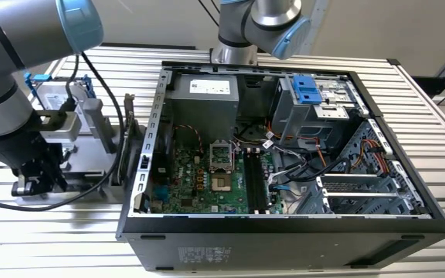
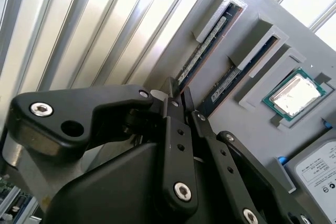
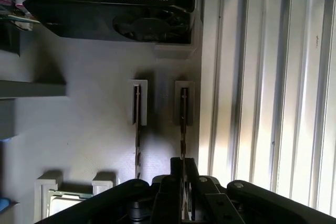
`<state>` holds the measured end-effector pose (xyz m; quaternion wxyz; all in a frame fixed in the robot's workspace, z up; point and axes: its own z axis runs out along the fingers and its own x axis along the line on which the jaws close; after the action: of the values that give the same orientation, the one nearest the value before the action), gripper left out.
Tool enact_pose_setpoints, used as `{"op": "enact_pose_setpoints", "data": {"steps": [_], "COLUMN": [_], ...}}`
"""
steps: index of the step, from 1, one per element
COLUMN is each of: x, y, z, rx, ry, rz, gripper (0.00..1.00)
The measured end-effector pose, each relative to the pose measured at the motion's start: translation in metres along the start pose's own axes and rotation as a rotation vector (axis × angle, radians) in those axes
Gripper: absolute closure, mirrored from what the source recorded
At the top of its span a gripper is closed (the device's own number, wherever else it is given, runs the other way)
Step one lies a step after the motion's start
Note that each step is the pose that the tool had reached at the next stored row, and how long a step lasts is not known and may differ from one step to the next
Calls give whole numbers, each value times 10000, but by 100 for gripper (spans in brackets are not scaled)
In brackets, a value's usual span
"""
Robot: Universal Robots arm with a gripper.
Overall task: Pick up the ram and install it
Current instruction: 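Pick up the ram and move it above insertion slot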
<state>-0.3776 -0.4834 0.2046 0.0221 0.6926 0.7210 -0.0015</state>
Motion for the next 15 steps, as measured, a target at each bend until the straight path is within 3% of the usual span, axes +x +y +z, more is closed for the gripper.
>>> {"op": "enact_pose_setpoints", "data": {"steps": [15], "x": [-2], "y": [2], "z": [-62], "rx": [-2], "ry": [1], "rz": [0], "gripper": [100]}}
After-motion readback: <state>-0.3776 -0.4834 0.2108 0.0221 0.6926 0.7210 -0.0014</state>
